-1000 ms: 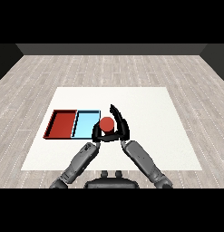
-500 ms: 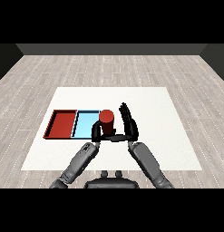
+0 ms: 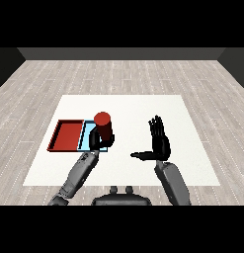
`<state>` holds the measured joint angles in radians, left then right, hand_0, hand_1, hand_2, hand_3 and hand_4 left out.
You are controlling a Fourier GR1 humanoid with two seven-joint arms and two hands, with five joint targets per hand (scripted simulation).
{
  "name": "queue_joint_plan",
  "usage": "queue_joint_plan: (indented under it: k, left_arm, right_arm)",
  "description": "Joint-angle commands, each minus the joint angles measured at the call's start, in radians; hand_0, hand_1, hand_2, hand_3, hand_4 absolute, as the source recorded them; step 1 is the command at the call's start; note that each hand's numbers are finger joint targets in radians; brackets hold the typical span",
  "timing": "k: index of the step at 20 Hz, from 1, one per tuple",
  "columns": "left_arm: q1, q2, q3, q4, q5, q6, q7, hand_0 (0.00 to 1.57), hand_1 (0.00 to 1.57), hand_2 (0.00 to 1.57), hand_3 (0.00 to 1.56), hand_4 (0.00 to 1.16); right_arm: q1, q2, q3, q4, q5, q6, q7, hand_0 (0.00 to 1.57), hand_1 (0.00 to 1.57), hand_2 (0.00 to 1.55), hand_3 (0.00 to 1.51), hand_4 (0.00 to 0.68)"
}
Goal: Pick the red can and put it in the red box
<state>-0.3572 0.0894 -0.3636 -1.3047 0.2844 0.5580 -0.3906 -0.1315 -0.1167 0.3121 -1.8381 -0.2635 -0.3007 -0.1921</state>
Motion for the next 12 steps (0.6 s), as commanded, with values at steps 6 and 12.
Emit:
queue_joint_plan:
  k: [6,12]
  left_arm:
    - [0.036,0.173,0.144,-0.04,-0.034,-0.016,0.074,1.57,1.57,1.57,1.49,1.12]
    - [-0.019,0.358,0.209,0.118,-0.103,-0.046,0.175,1.57,1.57,1.54,1.47,1.13]
  right_arm:
    - [0.166,-0.08,-0.106,-0.052,-0.039,0.065,-0.017,0.0,0.0,0.0,0.0,0.0]
    - [0.173,-0.07,-0.154,0.061,-0.074,0.117,-0.089,0.0,0.0,0.0,0.0,0.0]
